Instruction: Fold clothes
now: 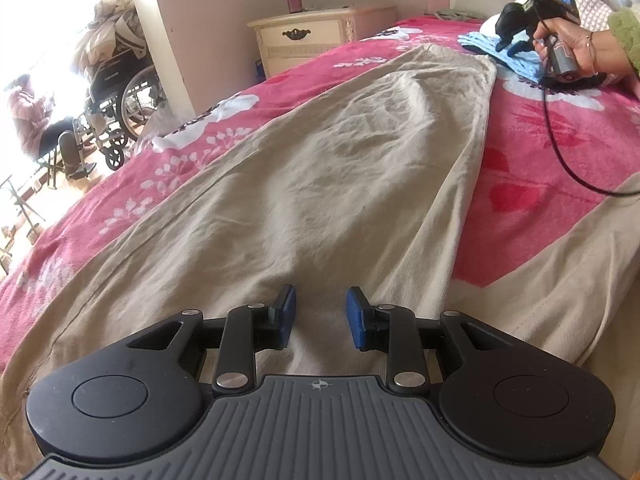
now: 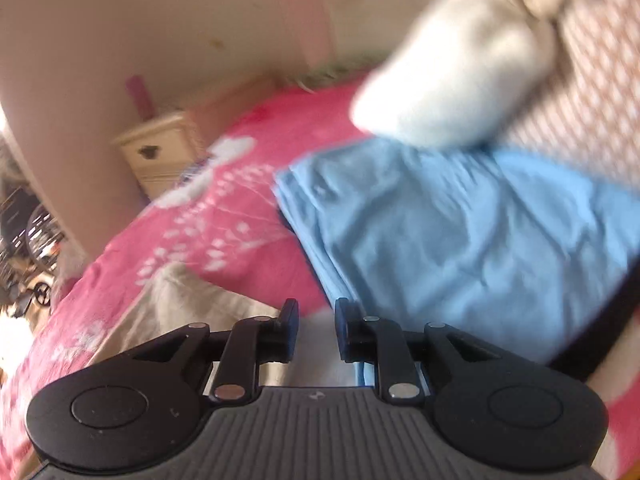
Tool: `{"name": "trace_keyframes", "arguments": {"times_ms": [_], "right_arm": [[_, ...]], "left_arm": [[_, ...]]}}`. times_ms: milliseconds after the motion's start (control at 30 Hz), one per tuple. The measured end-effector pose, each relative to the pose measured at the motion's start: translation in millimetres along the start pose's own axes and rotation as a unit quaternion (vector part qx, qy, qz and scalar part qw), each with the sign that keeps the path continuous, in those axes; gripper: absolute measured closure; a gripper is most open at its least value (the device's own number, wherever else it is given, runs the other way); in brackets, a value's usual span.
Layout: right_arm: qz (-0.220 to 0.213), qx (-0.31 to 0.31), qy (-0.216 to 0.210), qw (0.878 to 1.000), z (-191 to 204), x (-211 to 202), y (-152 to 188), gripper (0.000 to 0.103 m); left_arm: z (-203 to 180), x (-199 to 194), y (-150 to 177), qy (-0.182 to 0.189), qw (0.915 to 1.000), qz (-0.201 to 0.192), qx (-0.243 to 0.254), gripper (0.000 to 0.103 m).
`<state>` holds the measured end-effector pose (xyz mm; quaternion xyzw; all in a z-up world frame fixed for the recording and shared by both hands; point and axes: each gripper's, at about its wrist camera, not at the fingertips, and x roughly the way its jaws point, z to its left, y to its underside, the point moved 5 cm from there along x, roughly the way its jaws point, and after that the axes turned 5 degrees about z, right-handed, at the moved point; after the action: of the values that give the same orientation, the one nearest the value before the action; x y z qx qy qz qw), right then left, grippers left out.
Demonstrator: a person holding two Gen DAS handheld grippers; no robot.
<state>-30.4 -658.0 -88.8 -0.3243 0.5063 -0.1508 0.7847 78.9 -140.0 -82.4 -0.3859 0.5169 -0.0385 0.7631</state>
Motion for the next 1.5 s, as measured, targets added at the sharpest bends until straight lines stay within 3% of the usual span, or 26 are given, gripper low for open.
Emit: {"name": "trace_keyframes", "arguments": {"times_ms": [133,233,300,400,600,700,800,900,967,1067,1133,1200,1233,1333,1400,1467,1500], "right_arm": [[0.009,-0.057,-0.066,0.996,24.6,-0.8,0.6,0.082],[0.068,-0.109,-0.118,0.985,52.8,13.7,11.3,0.083],[0.101,-0.138,-0.113,0.979,65.8,30.6,17.7,0.084],[0.109,-0.118,-0.093,0.983,66.2,56.4,10.9,0.087],[0.096,-0.096,-0.067,0.988,66.1,89.9,-28.3,0.089],[0.045,-0.083,-0.016,0.995,59.5,80.6,-45.5,0.087],[0.07,-0.063,-0.108,0.99,68.6,66.1,-39.2,0.087],[0.141,-0.119,-0.184,0.966,99.7,57.5,-6.2,0.087],[0.165,-0.134,-0.176,0.961,111.0,64.7,8.9,0.089],[0.126,-0.094,-0.097,0.983,97.7,73.9,-5.6,0.091],[0.107,-0.099,-0.068,0.987,95.6,59.9,-14.1,0.088],[0.123,-0.198,-0.134,0.963,118.7,28.9,4.1,0.088],[0.132,-0.248,-0.164,0.946,130.1,13.3,15.8,0.088],[0.166,-0.403,-0.227,0.871,162.5,-29.3,75.8,0.088],[0.164,-0.47,-0.238,0.834,168.4,-45.3,105.9,0.088],[0.176,-0.512,-0.221,0.811,154.1,-50.4,125.5,0.088],[0.178,-0.53,-0.191,0.807,139.6,-47.2,127.7,0.088]], "left_arm": [[-1.3,-1.1,2.2,-0.006,0.9999,0.001,0.01,0.075],[-2.1,-0.2,1.1,-0.01,0.9998,0.004,0.014,0.075],[-2.2,0.5,0.7,-0.012,0.9998,0.008,0.014,0.074],[-2.8,0.2,1.0,-0.015,0.9997,0.013,0.017,0.074],[-5.0,0.4,1.0,-0.024,0.9991,0.026,0.024,0.074],[-4.2,1.1,0.3,-0.025,0.999,0.031,0.02,0.074],[-4.4,1.8,0.4,-0.026,0.9989,0.033,0.019,0.074],[-5.3,1.4,1.9,-0.028,0.9988,0.034,0.024,0.074],[-6.3,-1.3,3.5,-0.028,0.9984,0.036,0.033,0.074],[-6.2,-6.2,4.9,-0.027,0.9981,0.039,0.039,0.072],[-3.1,-9.4,5.7,-0.027,0.9984,0.037,0.032,0.069],[0.7,-10.7,5.2,-0.026,0.9988,0.037,0.021,0.068],[2.6,-11.1,4.9,-0.025,0.9989,0.037,0.015,0.068],[10.1,-10.1,-0.2,-0.027,0.999,0.035,0.003,0.068],[17.5,-7.9,-3.2,-0.03,0.9991,0.03,-0.008,0.068],[26.8,-3.2,-4.9,-0.038,0.9986,0.027,-0.023,0.068],[32.0,-0.6,-4.7,-0.04,0.9983,0.029,-0.031,0.068]]}}
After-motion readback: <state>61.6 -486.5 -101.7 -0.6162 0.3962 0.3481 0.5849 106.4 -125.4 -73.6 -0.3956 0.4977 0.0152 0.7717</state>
